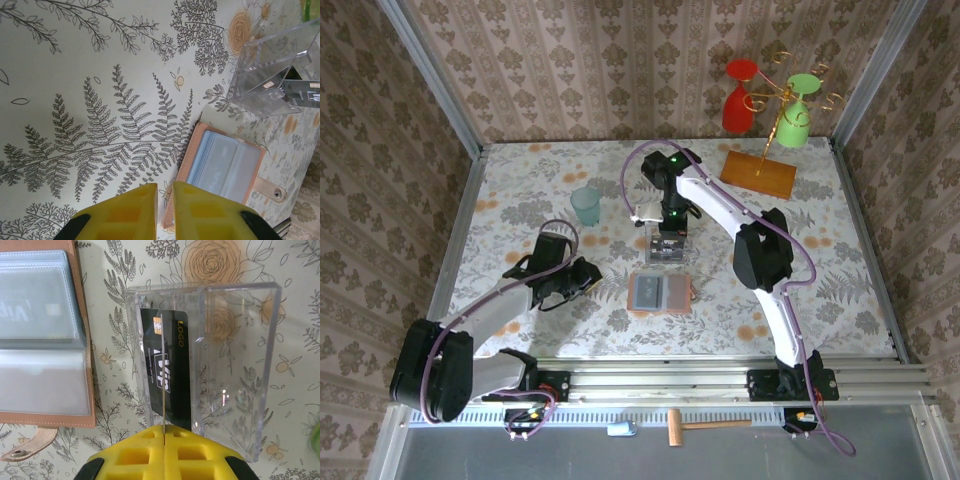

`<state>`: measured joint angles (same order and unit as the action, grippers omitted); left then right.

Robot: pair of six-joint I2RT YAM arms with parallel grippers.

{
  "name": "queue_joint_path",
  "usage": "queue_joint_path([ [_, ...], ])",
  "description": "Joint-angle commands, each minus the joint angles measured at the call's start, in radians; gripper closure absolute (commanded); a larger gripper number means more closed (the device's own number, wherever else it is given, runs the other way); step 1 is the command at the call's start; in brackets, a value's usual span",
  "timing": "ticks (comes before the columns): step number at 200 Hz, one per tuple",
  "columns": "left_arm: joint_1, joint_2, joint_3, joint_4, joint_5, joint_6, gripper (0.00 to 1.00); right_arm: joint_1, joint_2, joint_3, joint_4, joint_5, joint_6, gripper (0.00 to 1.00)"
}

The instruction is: Take the credit cards out of the card holder

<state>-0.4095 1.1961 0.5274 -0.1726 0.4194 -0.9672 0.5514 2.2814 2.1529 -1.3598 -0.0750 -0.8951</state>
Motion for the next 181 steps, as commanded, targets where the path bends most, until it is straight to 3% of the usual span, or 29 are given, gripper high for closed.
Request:
queue_joint_path([
  [1, 0.008, 0.012, 0.015, -0.006, 0.016, 0.022, 0.84, -0.006, 0.033, 0.029, -0.062, -0.013, -0.014, 1.00],
  [49, 0.008, 0.007, 0.011, 0.002, 0.012, 0.013, 0.84, -0.007, 0.058, 0.024, -0.076, -0.040, 0.005, 1.00],
  [88, 0.009, 0.009, 0.017, -0.001, 0.010, 0.016, 0.84, -0.013, 0.050, 0.030, -0.056, -0.029, 0.037, 0.88],
  [145, -0.001, 0.059, 0.026, 0.054, 0.021, 0.001, 0.84, -0.018, -0.025, 0.035, -0.049, -0.012, 0.081, 0.80],
  [181, -0.039, 0.123, 0.052, 0.091, 0.032, -0.001, 0.84, -0.016, -0.114, -0.057, 0.042, -0.027, 0.161, 0.79],
])
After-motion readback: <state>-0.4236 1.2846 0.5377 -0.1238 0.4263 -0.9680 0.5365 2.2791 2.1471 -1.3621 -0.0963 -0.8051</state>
